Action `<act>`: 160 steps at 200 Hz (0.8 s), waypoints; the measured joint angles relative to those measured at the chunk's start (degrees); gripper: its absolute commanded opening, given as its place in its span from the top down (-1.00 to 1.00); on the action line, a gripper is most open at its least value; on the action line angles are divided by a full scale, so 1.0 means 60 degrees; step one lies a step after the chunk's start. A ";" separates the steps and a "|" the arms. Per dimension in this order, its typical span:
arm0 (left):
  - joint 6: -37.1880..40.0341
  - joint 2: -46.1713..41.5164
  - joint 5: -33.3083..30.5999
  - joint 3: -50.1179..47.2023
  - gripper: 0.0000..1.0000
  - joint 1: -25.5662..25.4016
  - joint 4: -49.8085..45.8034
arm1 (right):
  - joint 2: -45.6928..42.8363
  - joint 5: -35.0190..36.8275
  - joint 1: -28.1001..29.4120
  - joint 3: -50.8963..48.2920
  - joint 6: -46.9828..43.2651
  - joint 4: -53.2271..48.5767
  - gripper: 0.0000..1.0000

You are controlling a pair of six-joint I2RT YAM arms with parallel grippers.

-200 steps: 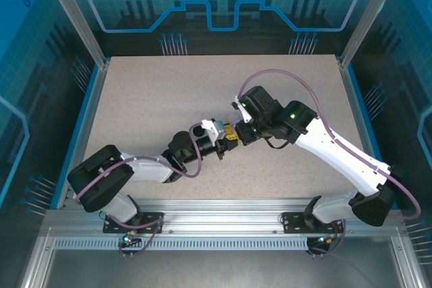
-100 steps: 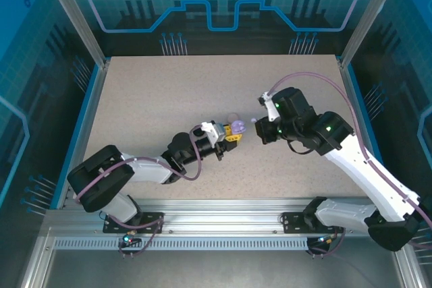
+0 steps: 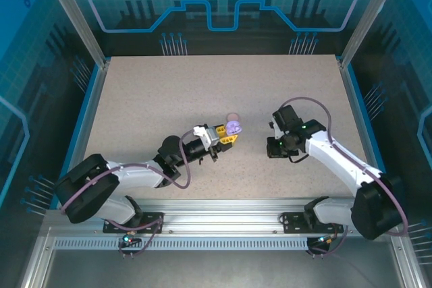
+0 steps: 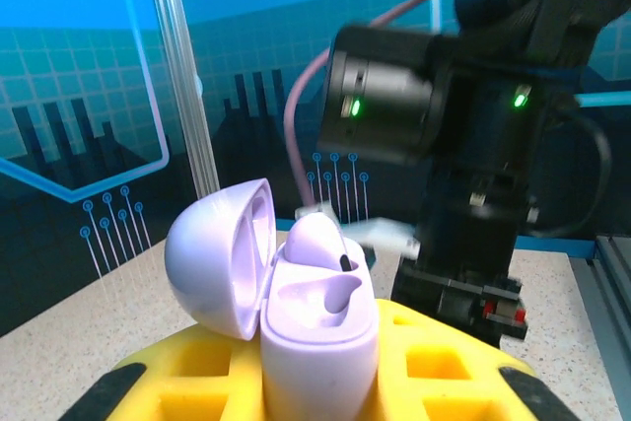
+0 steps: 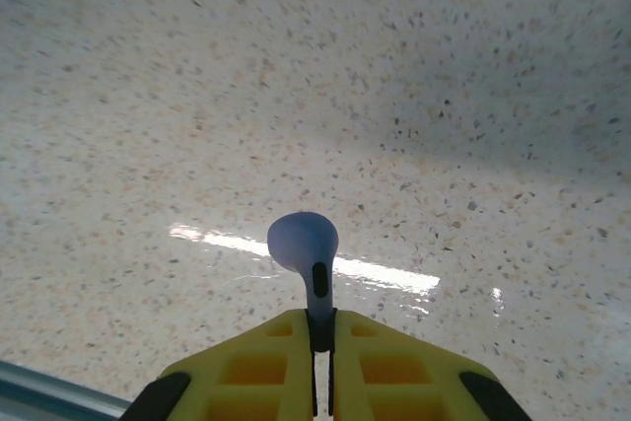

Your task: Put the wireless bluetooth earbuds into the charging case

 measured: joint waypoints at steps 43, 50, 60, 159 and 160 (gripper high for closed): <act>0.0277 -0.0131 0.0146 -0.0007 1.00 -0.0007 0.0004 | 0.0951 -0.0138 -0.0295 -0.0481 0.0033 0.0492 0.77; 0.0310 -0.0157 0.0153 -0.0007 1.00 -0.0007 0.0000 | 0.1115 -0.0175 -0.0368 -0.0510 0.0033 0.0565 0.76; 0.0372 -0.0204 0.0157 -0.0007 1.00 -0.0007 0.0000 | 0.1326 -0.0222 -0.0437 -0.0554 0.0033 0.0663 0.75; 0.0466 -0.0273 0.0146 -0.0007 1.00 -0.0007 -0.0007 | 0.2539 -0.0353 -0.0528 0.0015 -0.0331 0.0080 0.25; 0.0466 -0.0277 0.0146 -0.0011 1.00 -0.0004 -0.0007 | 0.2539 -0.0350 -0.0528 0.0036 -0.0339 0.0062 0.25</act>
